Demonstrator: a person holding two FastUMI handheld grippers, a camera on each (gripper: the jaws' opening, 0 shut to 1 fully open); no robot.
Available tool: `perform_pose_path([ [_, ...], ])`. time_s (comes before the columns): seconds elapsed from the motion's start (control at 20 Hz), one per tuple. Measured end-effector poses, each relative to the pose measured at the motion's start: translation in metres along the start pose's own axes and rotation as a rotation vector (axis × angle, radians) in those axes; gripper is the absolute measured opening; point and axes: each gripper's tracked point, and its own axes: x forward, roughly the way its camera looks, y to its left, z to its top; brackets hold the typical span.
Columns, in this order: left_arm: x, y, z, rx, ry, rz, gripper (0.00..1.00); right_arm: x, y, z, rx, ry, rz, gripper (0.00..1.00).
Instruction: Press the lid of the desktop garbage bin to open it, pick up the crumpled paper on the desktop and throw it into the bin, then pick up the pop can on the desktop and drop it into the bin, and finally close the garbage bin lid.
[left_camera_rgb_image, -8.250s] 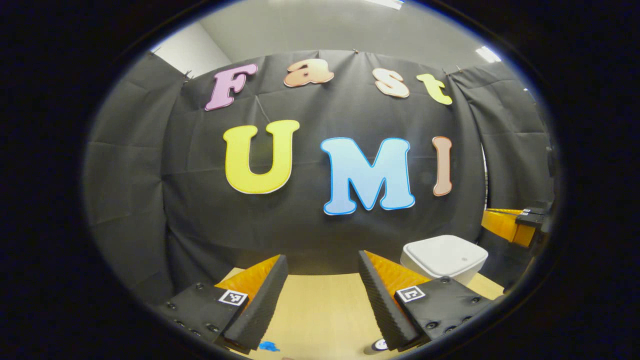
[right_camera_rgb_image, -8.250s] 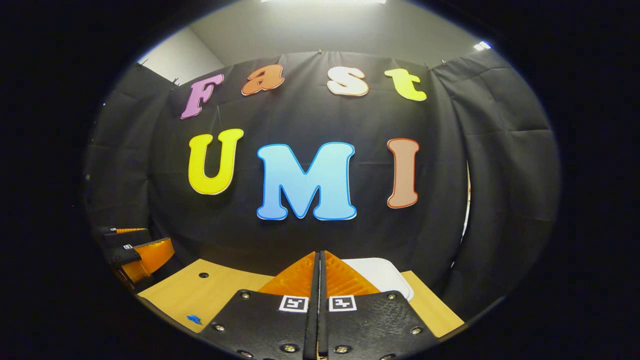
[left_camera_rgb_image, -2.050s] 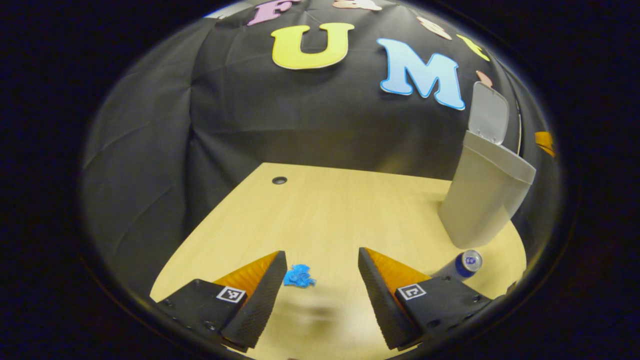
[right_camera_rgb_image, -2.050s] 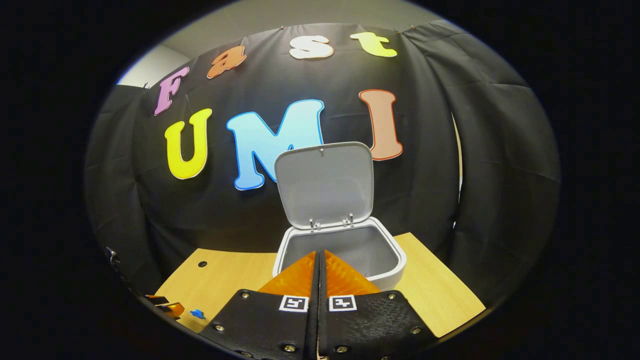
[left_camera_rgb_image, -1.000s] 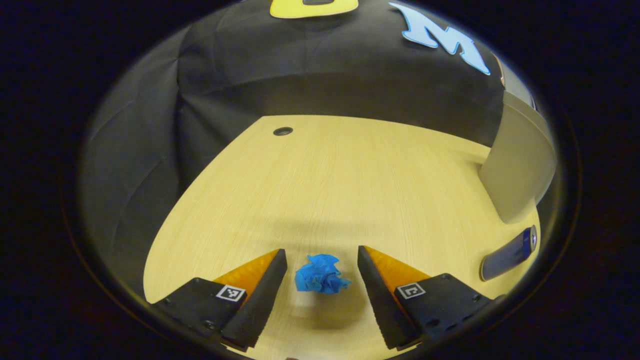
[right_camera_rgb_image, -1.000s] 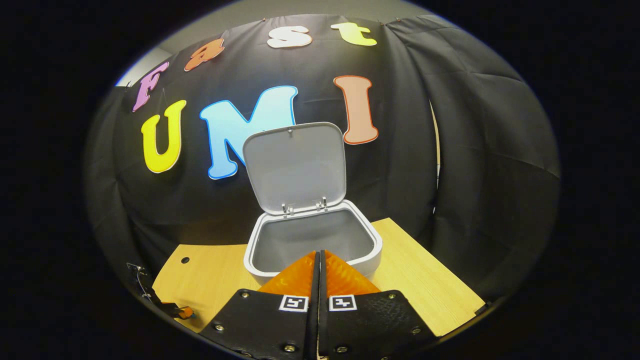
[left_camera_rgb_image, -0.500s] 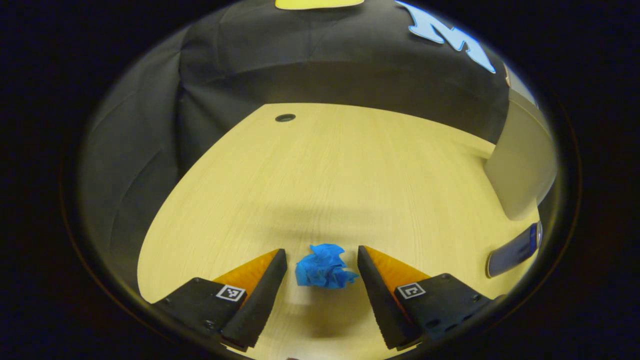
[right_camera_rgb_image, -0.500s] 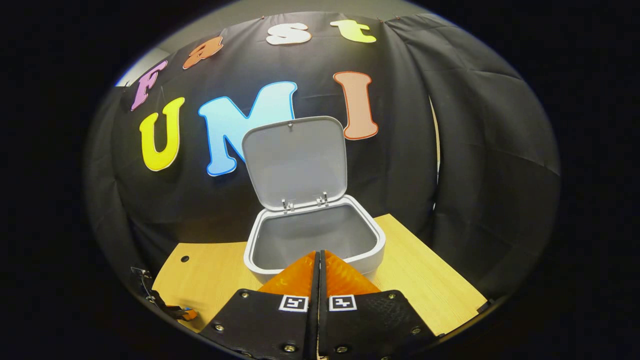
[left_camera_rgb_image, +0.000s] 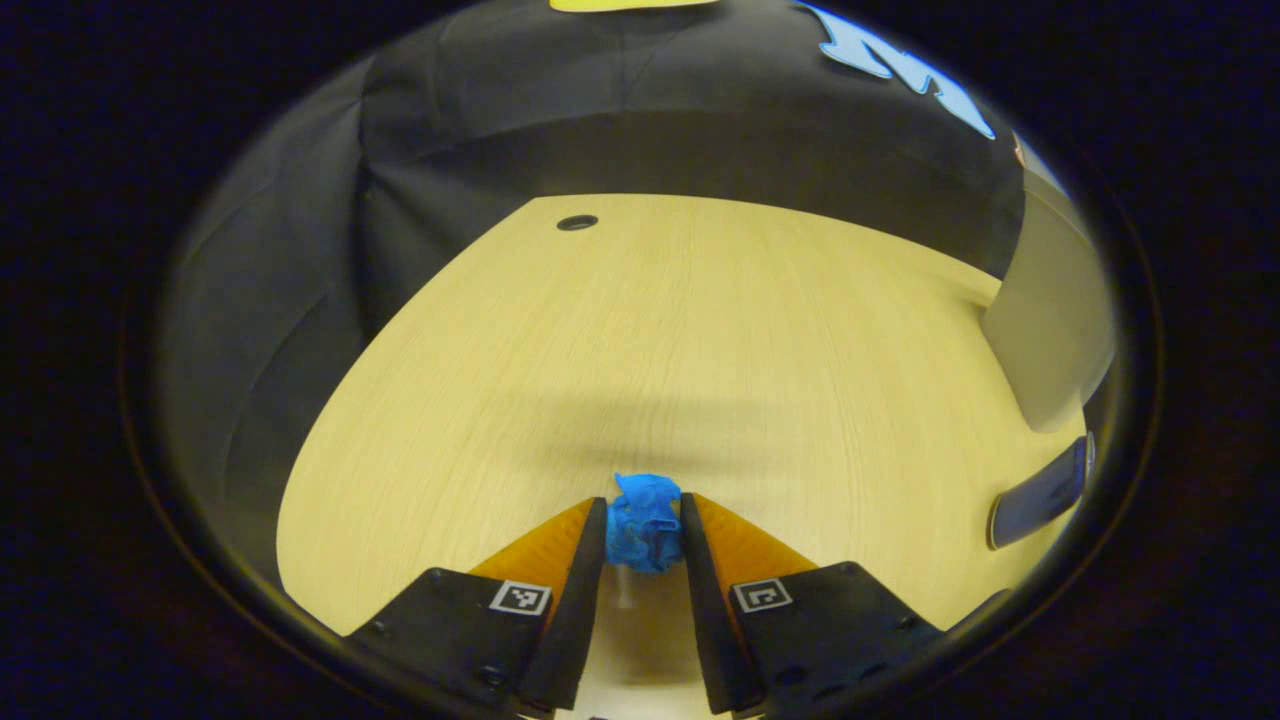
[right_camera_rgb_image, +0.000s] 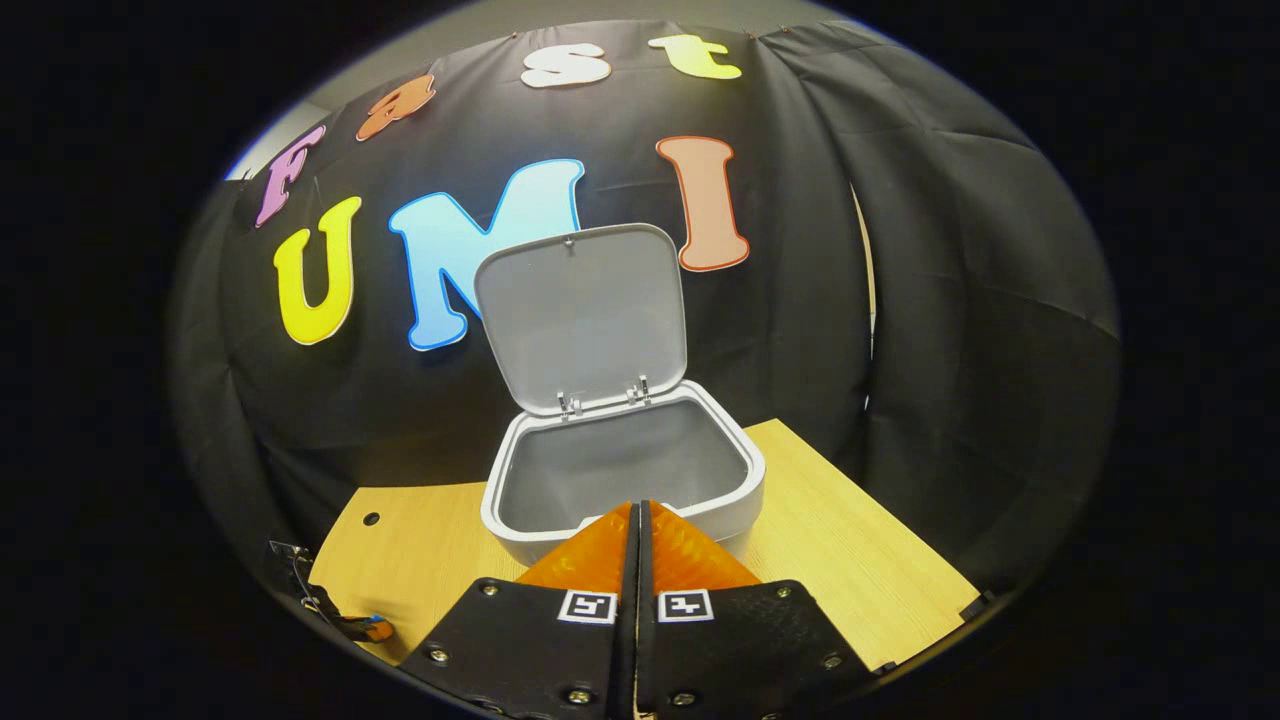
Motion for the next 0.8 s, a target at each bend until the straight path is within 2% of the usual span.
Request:
perform_pose_path([
  [0.4,-0.002,0.001,0.089,-0.002,-0.013,0.021,0.52,0.000,-0.001,-0.002,0.003,0.004,0.000,0.01],
  [0.8,-0.024,-0.010,0.257,0.062,-0.141,0.028,0.52,0.001,0.002,-0.005,0.009,0.010,0.016,0.01],
])
